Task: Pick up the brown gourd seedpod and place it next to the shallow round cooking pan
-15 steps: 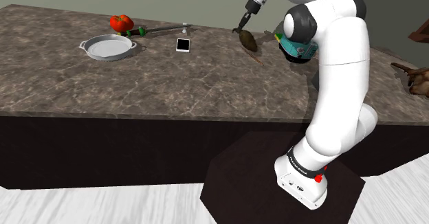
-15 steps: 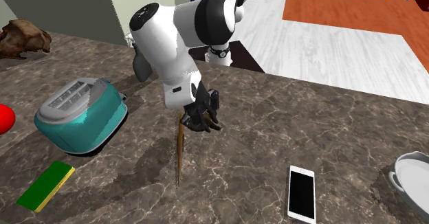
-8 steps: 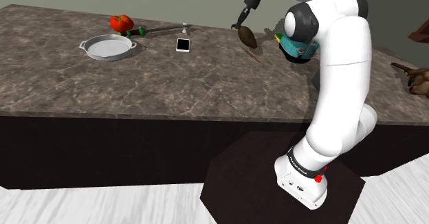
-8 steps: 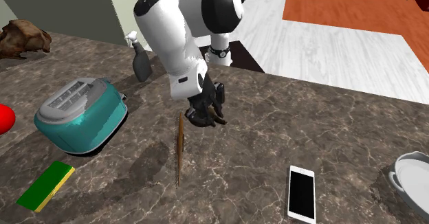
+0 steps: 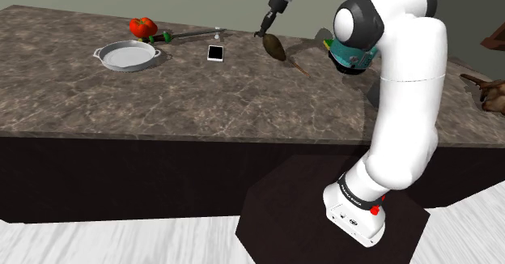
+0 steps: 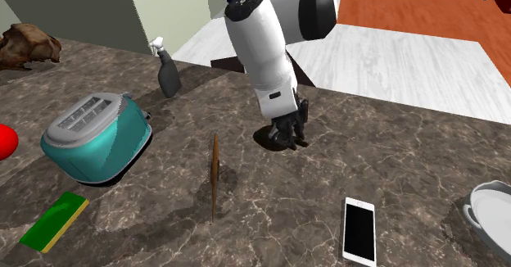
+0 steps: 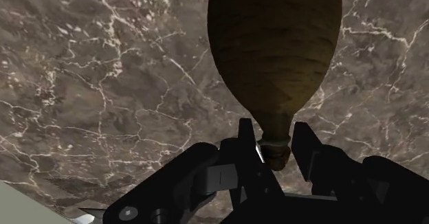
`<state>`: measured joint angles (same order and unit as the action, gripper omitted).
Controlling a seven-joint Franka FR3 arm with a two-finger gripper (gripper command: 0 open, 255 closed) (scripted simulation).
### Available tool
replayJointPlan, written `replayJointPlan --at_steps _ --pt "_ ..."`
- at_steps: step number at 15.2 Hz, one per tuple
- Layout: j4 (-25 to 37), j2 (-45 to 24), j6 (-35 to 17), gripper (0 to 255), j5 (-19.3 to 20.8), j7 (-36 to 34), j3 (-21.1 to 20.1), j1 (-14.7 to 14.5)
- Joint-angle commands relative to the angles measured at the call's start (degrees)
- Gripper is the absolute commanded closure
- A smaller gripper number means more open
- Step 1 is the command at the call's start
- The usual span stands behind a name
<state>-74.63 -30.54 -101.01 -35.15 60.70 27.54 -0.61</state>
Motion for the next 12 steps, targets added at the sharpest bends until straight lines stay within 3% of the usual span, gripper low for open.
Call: replayJointPlan --at_steps 1,12 --pt "-0.45 0.34 -1.20 255 0.27 -2.41 -0.49 -2.22" --pt "-0.88 -0.48 -7.31 255 1.30 -13.60 -3.25 -12.33"
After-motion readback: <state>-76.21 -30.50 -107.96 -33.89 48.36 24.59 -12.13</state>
